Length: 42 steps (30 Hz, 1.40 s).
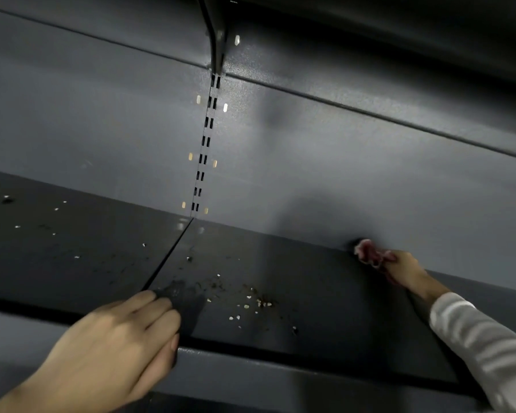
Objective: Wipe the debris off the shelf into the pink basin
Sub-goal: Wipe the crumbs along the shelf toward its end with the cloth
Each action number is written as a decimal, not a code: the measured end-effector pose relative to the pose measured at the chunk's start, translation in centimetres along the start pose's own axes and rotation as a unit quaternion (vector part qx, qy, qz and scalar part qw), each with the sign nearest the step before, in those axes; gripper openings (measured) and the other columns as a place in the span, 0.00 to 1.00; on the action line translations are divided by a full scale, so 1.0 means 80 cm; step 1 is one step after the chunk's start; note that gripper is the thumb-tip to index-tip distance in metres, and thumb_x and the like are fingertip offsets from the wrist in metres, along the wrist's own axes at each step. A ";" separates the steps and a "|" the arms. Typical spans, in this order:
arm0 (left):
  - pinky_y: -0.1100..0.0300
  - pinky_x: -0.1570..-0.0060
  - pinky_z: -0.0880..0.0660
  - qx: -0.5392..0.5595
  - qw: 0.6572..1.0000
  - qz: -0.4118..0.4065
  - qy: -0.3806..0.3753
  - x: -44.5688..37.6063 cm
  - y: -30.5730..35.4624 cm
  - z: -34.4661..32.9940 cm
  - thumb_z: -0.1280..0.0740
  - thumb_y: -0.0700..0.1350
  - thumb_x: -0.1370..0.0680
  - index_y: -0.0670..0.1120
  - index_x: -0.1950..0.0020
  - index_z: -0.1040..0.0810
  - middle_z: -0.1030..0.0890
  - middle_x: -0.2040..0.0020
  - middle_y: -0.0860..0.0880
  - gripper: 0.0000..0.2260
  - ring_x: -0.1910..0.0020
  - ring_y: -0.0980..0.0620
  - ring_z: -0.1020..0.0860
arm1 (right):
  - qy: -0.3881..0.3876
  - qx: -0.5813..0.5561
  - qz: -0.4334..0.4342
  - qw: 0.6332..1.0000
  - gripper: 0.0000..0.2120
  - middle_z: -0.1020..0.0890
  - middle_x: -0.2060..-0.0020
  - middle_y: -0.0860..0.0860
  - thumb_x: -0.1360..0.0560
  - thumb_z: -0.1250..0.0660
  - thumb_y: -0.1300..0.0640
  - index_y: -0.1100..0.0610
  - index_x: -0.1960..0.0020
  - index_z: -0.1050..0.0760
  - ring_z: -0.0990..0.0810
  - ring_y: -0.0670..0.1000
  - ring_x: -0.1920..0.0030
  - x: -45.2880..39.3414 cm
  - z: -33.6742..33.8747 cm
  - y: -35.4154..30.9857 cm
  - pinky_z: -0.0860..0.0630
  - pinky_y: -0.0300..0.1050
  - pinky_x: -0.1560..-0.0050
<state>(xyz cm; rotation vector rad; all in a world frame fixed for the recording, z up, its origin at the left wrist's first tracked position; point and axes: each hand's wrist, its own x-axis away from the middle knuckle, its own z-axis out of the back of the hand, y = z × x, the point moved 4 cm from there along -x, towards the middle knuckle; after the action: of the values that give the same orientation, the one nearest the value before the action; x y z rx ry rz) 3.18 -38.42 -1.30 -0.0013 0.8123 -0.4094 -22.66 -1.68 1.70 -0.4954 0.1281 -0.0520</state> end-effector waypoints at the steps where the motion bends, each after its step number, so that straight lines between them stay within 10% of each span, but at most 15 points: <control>1: 0.60 0.69 0.32 0.014 1.000 0.001 -0.021 -0.006 0.004 0.011 0.50 0.46 0.22 0.46 0.65 0.30 0.26 0.71 0.49 0.15 0.65 0.51 0.34 | -0.013 -0.020 0.036 0.999 0.13 0.18 0.46 0.64 0.23 0.38 0.59 0.67 0.45 0.21 0.22 0.54 0.45 0.010 -0.008 -0.018 0.27 0.49 0.44; 5: 0.60 0.70 0.36 -0.010 1.000 -0.013 -0.019 -0.013 0.008 0.023 0.45 0.45 0.26 0.46 0.72 0.28 0.28 0.73 0.51 0.16 0.67 0.53 0.35 | -0.094 -0.099 0.131 0.982 0.14 0.21 0.78 0.45 0.24 0.41 0.67 0.59 0.64 0.21 0.26 0.38 0.74 0.066 -0.033 -0.082 0.32 0.31 0.72; 8: 0.63 0.78 0.33 -0.012 0.999 -0.038 -0.023 -0.015 0.010 0.022 0.43 0.46 0.31 0.46 0.74 0.29 0.29 0.75 0.52 0.11 0.74 0.52 0.29 | -0.130 -0.152 0.143 0.969 0.16 0.26 0.82 0.45 0.25 0.43 0.70 0.58 0.65 0.24 0.33 0.37 0.84 0.084 -0.037 -0.098 0.38 0.28 0.82; 16: 0.65 0.80 0.33 -0.011 0.999 -0.033 -0.026 -0.017 0.012 0.015 0.43 0.47 0.33 0.47 0.74 0.30 0.29 0.76 0.51 0.11 0.76 0.51 0.28 | 0.062 -0.239 -0.017 0.969 0.09 0.18 0.54 0.71 0.25 0.39 0.69 0.68 0.52 0.20 0.22 0.57 0.62 0.014 -0.004 -0.033 0.31 0.30 0.77; 19: 0.65 0.79 0.32 -0.009 0.999 -0.028 -0.030 -0.016 0.011 0.013 0.42 0.48 0.31 0.47 0.73 0.28 0.27 0.75 0.51 0.12 0.75 0.51 0.27 | 0.034 -0.133 -0.028 0.990 0.17 0.21 0.64 0.62 0.24 0.39 0.66 0.56 0.70 0.27 0.26 0.55 0.67 -0.010 -0.040 -0.045 0.27 0.36 0.71; 22: 0.66 0.80 0.33 -0.016 0.999 -0.020 -0.030 -0.017 0.012 0.014 0.43 0.49 0.30 0.47 0.73 0.27 0.27 0.75 0.52 0.13 0.75 0.51 0.26 | 0.016 -0.039 0.006 0.999 0.14 0.22 0.59 0.61 0.23 0.41 0.62 0.56 0.66 0.25 0.23 0.57 0.57 -0.007 -0.055 -0.063 0.26 0.48 0.53; 27: 0.66 0.80 0.33 -0.017 1.000 -0.012 -0.022 -0.016 0.014 0.014 0.43 0.48 0.30 0.47 0.73 0.27 0.27 0.76 0.52 0.13 0.75 0.51 0.26 | -0.119 -0.133 0.144 0.973 0.19 0.24 0.83 0.44 0.24 0.40 0.66 0.50 0.70 0.26 0.28 0.38 0.80 0.075 -0.062 -0.116 0.36 0.26 0.80; 31: 0.64 0.81 0.33 -0.013 1.000 -0.010 -0.008 -0.015 0.013 0.014 0.43 0.48 0.30 0.46 0.73 0.28 0.27 0.75 0.51 0.13 0.76 0.50 0.26 | -0.205 -0.233 0.188 0.932 0.13 0.20 0.75 0.46 0.24 0.43 0.69 0.59 0.53 0.21 0.24 0.43 0.75 0.109 -0.063 -0.139 0.34 0.33 0.77; 37: 0.66 0.80 0.32 -0.005 1.000 -0.009 -0.001 -0.014 0.011 0.013 0.42 0.48 0.31 0.47 0.73 0.28 0.27 0.75 0.51 0.13 0.76 0.51 0.26 | 0.014 -0.234 0.069 0.970 0.12 0.29 0.77 0.51 0.25 0.41 0.69 0.59 0.64 0.25 0.34 0.39 0.84 0.026 -0.023 -0.089 0.39 0.31 0.83; 42: 0.67 0.79 0.31 0.004 1.000 -0.015 -0.001 -0.014 0.011 0.008 0.41 0.49 0.32 0.48 0.74 0.27 0.27 0.75 0.51 0.12 0.75 0.51 0.26 | 0.061 -0.112 0.001 0.992 0.09 0.22 0.60 0.61 0.24 0.41 0.64 0.59 0.60 0.24 0.23 0.56 0.58 -0.029 -0.060 -0.077 0.29 0.48 0.56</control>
<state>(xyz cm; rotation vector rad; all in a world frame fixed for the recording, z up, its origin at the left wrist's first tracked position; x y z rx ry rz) 3.26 -37.34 -0.20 -0.0055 0.8091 -0.4404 -25.71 -9.12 0.73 -0.7157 0.2568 -0.0656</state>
